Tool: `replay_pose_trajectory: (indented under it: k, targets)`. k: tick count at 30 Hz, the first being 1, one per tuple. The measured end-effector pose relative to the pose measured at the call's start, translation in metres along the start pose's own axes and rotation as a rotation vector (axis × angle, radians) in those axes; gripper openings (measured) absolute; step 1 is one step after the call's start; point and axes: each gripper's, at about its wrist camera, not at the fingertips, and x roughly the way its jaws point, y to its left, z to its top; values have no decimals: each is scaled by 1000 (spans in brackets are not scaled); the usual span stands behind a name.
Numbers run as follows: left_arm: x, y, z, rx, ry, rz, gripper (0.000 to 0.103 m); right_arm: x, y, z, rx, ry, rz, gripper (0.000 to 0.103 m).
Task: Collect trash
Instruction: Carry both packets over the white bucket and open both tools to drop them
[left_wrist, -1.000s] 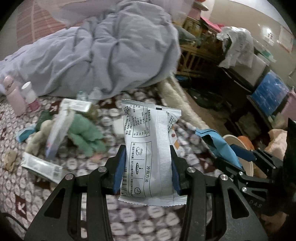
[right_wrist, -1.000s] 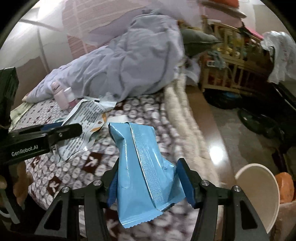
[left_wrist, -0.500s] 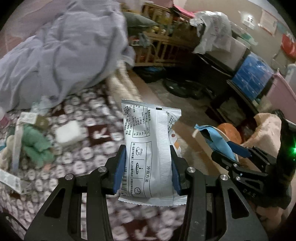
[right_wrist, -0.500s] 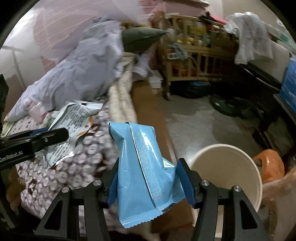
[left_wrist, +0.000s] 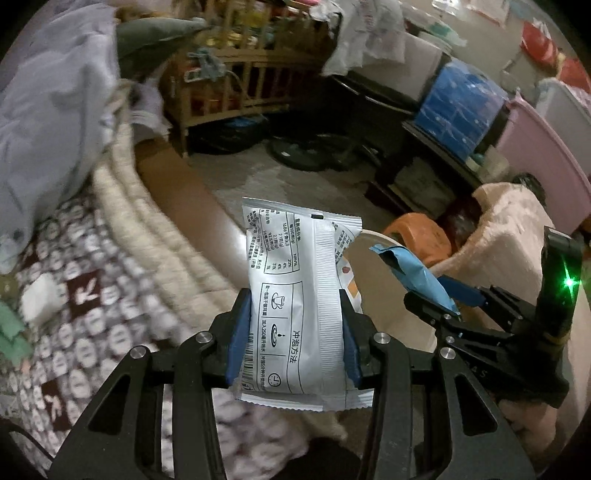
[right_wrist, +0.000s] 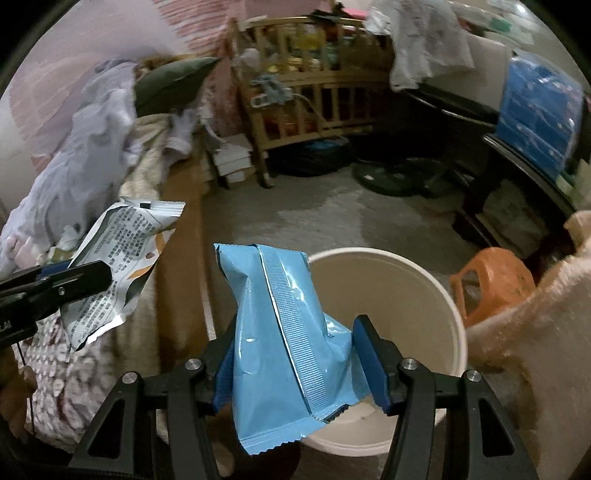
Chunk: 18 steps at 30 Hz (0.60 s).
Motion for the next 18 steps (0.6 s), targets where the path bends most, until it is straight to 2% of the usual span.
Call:
replay_pose_trajectory:
  k: [8, 18]
  targets:
    - [28, -29, 11, 34, 42, -30, 42, 6, -35, -5, 76, 22, -33, 56]
    - [45, -37, 14, 12, 63, -104, 45, 18, -58, -13, 160, 62, -53, 57]
